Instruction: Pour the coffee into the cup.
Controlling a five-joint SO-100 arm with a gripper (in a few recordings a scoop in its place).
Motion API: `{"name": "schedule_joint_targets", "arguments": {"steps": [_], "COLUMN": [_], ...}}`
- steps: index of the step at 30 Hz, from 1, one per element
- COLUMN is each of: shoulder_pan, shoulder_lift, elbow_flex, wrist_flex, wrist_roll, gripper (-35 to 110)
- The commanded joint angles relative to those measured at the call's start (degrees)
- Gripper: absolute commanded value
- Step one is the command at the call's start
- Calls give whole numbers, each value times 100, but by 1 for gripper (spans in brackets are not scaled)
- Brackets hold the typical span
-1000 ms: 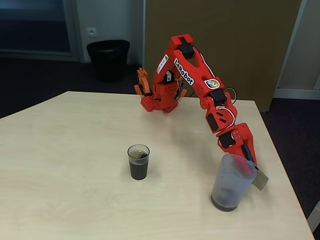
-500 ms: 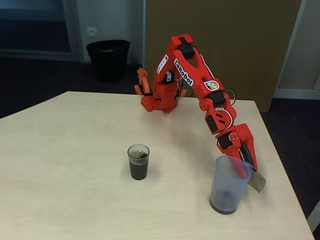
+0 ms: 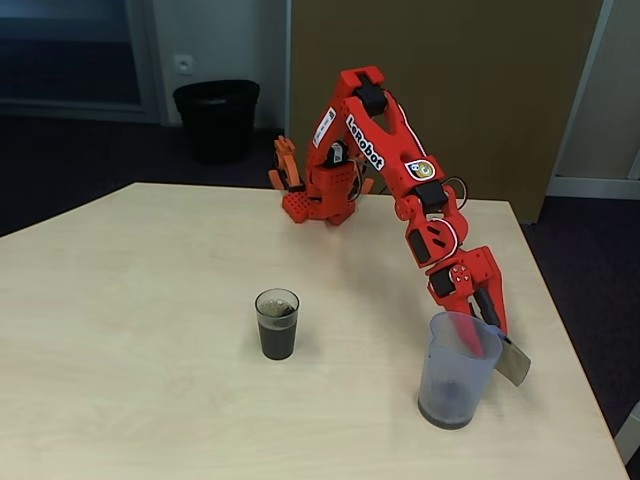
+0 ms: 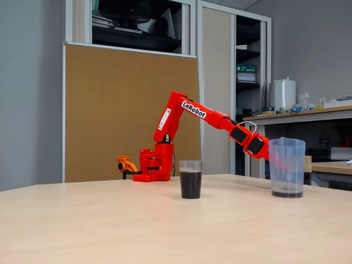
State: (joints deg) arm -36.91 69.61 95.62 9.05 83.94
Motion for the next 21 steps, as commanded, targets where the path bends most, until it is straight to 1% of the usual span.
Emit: {"name": "schedule_joint_targets", "arguments": {"steps": [1,15,18,21], "shoulder_pan": [-35,-35,-18,62], "shoulder_lift": [650,1819,2285,2892], "elbow_flex": [158,1371,1863,2531], "wrist_flex": [97,105,70,9], "wrist_roll": [97,35,-149,-642], "gripper": [13,12,11,8]}}
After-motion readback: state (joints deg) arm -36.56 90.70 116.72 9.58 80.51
